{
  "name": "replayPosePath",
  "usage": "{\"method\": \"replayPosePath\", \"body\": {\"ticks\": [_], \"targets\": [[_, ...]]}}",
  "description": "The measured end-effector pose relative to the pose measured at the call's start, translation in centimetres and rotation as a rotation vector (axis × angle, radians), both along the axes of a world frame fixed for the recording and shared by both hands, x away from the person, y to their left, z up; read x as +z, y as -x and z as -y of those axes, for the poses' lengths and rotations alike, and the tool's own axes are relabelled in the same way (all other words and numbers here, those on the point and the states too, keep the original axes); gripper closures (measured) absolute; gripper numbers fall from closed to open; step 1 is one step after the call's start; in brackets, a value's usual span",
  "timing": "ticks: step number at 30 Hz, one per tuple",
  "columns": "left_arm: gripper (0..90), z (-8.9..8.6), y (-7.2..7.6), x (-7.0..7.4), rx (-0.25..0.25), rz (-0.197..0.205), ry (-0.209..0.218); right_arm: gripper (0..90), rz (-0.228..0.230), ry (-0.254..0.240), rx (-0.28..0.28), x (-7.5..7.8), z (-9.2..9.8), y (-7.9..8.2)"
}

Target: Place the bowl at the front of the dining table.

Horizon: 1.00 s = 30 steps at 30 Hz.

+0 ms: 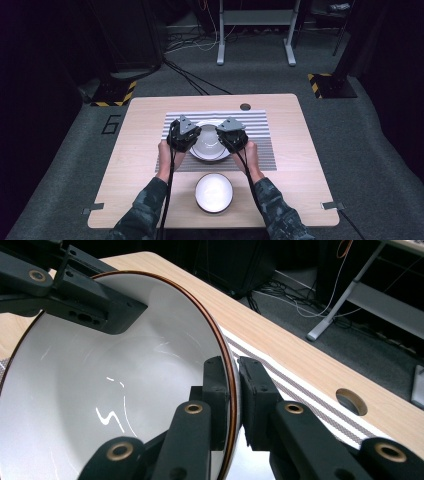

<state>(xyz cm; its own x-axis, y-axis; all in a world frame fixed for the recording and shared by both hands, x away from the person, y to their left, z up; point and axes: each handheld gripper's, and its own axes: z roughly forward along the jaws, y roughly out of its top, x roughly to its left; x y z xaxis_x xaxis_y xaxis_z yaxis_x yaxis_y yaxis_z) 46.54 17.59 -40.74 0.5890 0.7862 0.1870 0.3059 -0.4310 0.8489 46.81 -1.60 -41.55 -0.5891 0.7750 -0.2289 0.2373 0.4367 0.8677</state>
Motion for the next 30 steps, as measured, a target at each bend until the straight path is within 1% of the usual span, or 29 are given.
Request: {"method": "replayPosePath", "body": {"ticks": [4,8,13,14,16,21,24,28,30], "targets": [[82.3,-0.1,-0.5,-0.4,0.002,-0.015,0.003,82.6,-0.012,-0.002,-0.001,-0.4,-0.1,-0.4],[82.3,-0.1,-0.9,-1.0,0.011,-0.035,-0.004,82.6,-0.038,-0.007,0.0,-0.9,-0.2,-1.0],[82.1,-0.1,-1.4,-1.8,0.024,-0.052,0.001,82.6,-0.064,-0.004,-0.003,-1.7,-0.3,-1.6],[82.1,-0.2,-1.5,-1.8,0.025,-0.054,-0.005,82.6,-0.066,-0.003,-0.004,-1.8,-0.4,-1.7],[82.0,-0.1,-1.8,-2.1,0.028,-0.058,-0.003,82.6,-0.07,0.002,-0.004,-2.0,-0.5,-1.9],[81.9,0.0,-2.4,-2.6,0.031,-0.075,-0.014,82.6,-0.094,0.003,-0.01,-2.6,-0.5,-2.6],[81.9,0.0,-2.9,-3.1,0.036,-0.098,-0.018,82.6,-0.12,-0.007,-0.012,-3.1,-0.5,-3.1],[81.9,0.2,-3.3,-3.7,0.038,-0.116,-0.024,82.2,-0.157,-0.017,-0.02,-3.8,-0.5,-3.6],[81.8,0.3,-3.6,-3.9,0.042,-0.118,-0.029,82.2,-0.159,-0.007,-0.02,-4.1,-0.5,-3.9]]}}
